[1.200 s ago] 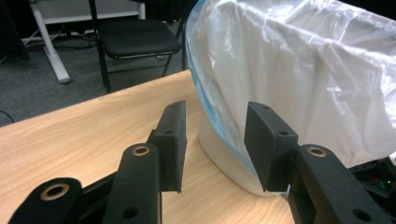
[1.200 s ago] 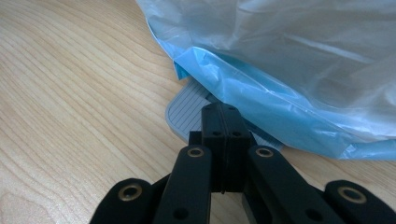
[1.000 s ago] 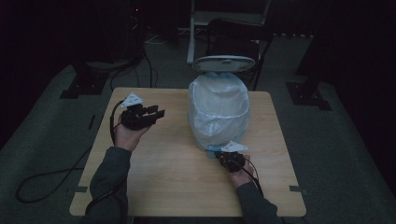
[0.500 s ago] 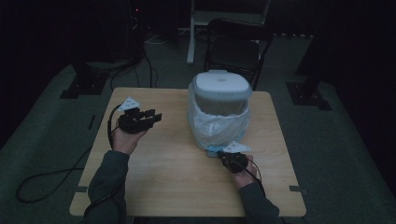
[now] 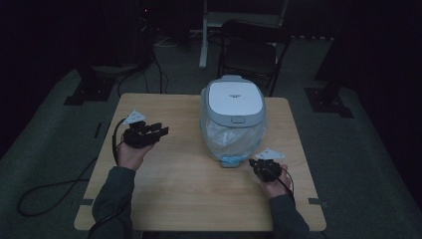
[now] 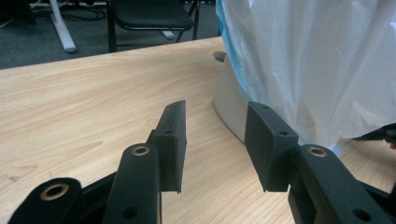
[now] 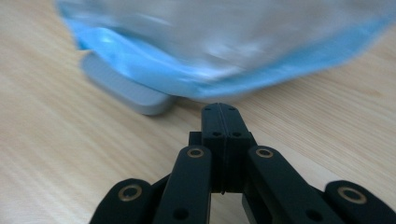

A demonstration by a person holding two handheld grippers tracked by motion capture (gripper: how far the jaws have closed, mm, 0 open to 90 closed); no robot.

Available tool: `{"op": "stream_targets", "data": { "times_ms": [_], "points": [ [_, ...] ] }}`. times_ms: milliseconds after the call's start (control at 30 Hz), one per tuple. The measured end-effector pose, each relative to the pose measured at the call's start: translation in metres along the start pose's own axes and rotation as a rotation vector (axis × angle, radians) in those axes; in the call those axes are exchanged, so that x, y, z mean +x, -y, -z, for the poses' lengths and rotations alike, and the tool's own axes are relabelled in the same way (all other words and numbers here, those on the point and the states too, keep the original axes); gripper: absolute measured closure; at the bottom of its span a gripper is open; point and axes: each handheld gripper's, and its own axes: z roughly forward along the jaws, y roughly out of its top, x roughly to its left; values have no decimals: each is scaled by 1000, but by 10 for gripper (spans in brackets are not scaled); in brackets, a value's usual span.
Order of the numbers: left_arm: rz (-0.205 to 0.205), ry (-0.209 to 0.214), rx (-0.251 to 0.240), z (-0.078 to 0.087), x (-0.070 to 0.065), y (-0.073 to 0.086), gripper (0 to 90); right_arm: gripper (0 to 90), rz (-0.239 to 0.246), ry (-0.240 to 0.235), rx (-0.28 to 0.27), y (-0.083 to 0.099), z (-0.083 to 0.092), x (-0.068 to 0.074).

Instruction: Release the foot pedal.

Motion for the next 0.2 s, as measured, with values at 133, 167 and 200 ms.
{"op": "stream_targets", "data": {
  "times_ms": [133,167,200],
  "points": [
    [8,-4,6,0,1,5,598,900,-60,26,8,5,-2,-12],
    [5,-7,8,-1,1,7,598,813,-99,56,9,8,-5,-20],
    [4,-11,11,-1,1,8,594,768,-113,70,7,9,-6,-23]
  ]
}}
